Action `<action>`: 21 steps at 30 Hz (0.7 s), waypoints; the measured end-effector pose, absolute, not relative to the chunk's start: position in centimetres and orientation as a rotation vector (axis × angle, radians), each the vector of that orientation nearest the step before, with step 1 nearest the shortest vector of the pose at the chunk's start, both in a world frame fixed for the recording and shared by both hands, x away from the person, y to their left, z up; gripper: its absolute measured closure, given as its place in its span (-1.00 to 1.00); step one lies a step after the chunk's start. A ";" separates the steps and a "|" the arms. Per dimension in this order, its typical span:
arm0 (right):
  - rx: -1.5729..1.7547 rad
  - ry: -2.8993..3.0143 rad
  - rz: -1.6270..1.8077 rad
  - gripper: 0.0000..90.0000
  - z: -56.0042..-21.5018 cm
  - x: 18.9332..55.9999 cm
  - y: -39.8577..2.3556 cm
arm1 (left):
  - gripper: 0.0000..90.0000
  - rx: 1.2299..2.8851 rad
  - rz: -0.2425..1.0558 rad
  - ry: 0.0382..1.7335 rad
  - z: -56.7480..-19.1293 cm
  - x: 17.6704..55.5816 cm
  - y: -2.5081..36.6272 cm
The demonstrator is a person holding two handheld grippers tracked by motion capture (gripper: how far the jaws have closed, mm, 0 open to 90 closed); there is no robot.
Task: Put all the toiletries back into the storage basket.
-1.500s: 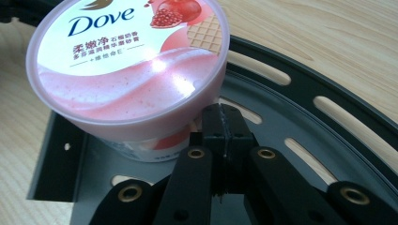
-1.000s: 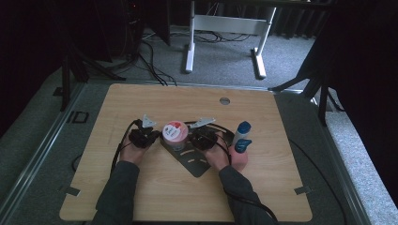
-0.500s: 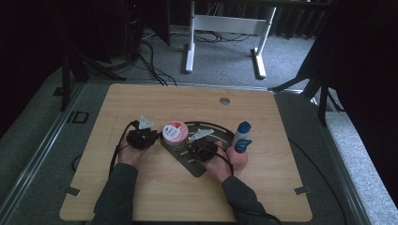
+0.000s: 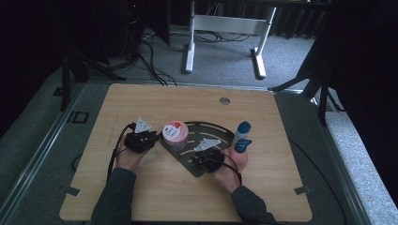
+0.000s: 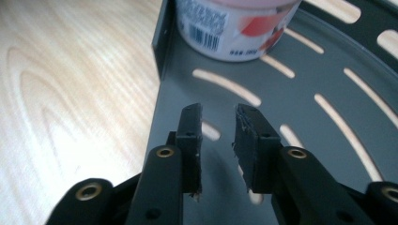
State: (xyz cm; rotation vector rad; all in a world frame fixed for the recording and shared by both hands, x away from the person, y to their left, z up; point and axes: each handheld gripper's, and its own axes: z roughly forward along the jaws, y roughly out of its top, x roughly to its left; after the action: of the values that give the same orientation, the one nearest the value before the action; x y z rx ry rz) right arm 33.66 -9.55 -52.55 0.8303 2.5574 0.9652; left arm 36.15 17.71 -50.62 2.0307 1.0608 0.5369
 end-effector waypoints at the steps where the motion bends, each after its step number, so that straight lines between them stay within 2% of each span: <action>1: 0.826 2.561 0.963 0.57 -52.6 33.5 -9.7 | 0.66 2.031 0.536 1.054 -50.5 36.1 17.6; 21: 0.796 2.541 1.000 0.49 -52.4 30.1 -13.2 | 0.58 2.042 0.522 0.932 -48.6 35.1 14.4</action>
State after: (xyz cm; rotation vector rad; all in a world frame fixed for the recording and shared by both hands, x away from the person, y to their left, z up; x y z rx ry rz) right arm 30.05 -13.15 -52.37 0.7962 2.5406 1.0002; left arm 35.06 14.42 -48.62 2.0418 0.9316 0.5219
